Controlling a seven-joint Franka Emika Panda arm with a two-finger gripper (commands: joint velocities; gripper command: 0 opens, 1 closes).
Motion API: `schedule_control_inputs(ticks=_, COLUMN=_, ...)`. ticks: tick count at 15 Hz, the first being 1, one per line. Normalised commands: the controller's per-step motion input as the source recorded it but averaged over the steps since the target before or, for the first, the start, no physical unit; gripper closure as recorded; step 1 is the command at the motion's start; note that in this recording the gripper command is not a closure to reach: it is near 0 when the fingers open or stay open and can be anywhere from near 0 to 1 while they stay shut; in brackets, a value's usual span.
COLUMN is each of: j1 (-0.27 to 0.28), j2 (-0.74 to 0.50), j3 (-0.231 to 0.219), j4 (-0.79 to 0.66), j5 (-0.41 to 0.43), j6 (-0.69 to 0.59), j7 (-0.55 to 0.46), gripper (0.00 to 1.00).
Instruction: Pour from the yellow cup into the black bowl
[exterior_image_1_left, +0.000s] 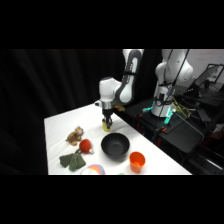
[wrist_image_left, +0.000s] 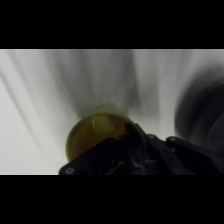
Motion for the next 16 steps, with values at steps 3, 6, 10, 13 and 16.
schedule_control_inputs(ticks=3, j1=0.216, j2=-0.10, j3=-0.203, j4=-0.04, j5=-0.257, j6=0.05, j7=0.26, gripper=0.10)
schedule_control_inputs(ticks=6, j1=0.456, j2=-0.43, j3=-0.460, j4=-0.12, j5=-0.503, j6=-0.13, j7=0.51, gripper=0.08)
schedule_control_inputs(ticks=10, j1=0.465, j2=-0.72, j3=-0.428, j4=-0.15, j5=-0.700, j6=-0.43, j7=0.60, gripper=0.13)
schedule_control_inputs(ticks=13, j1=0.109, j2=-0.62, j3=0.079, j4=0.00, j5=-0.495, j6=-0.60, j7=0.43, gripper=0.13)
schedule_control_inputs(ticks=16, j1=-0.021, j2=-0.28, j3=0.319, j4=0.10, j5=-0.006, j6=-0.43, j7=0.07, gripper=0.13)
